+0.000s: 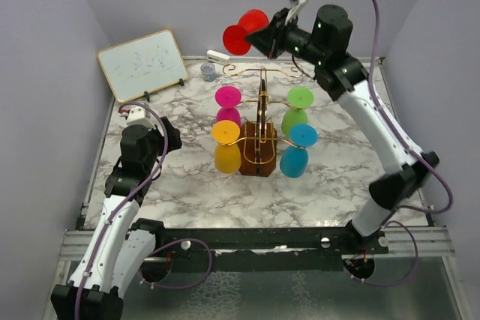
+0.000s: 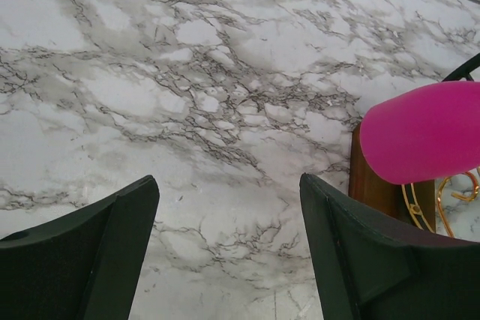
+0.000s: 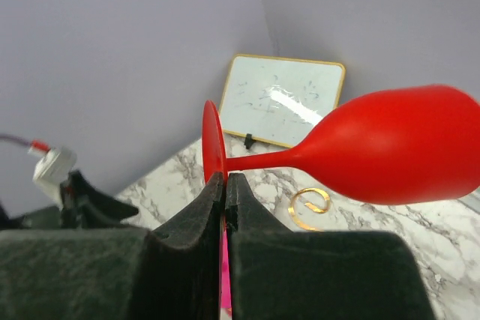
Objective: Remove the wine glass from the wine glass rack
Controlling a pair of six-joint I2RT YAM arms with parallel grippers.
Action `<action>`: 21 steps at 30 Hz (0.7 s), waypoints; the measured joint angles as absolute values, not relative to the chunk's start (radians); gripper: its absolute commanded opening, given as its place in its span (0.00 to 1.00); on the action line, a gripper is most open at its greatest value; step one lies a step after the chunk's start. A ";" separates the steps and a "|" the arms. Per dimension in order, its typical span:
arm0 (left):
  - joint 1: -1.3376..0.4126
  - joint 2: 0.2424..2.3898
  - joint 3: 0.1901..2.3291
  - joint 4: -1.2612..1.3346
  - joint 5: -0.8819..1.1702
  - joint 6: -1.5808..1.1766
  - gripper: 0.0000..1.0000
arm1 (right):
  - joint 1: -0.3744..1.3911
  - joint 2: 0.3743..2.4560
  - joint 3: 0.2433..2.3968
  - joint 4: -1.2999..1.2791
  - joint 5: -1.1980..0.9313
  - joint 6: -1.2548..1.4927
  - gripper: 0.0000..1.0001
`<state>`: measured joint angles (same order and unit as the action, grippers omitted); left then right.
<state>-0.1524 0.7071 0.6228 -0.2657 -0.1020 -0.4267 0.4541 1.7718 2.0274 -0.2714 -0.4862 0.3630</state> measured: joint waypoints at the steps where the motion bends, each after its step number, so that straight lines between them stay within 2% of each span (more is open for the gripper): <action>1: -0.152 0.707 0.636 -0.283 -0.103 -0.433 0.71 | 0.499 1.715 1.974 -0.266 -0.446 0.314 0.01; 4: -0.152 0.704 0.720 -0.351 -0.101 -0.471 0.57 | 0.653 1.475 1.745 -0.231 -0.326 0.148 0.01; 6: -0.152 0.697 0.817 -0.397 -0.086 -0.512 0.52 | 0.708 1.346 1.631 -0.209 -0.283 0.068 0.01; 8: -0.152 0.690 0.926 -0.434 -0.058 -0.554 0.55 | 0.756 1.185 1.515 -0.179 -0.237 -0.032 0.01; 13: -0.152 0.676 1.173 -0.464 0.117 -0.685 0.66 | 0.850 0.971 1.368 -0.156 -0.223 -0.221 0.01; 17: -0.152 0.646 1.233 -0.477 0.292 -0.803 0.69 | 0.902 0.922 1.299 -0.158 -0.216 -0.359 0.01; 21: -0.152 0.642 1.251 -0.535 0.419 -0.904 0.69 | 0.954 0.966 1.256 -0.161 -0.151 -0.493 0.01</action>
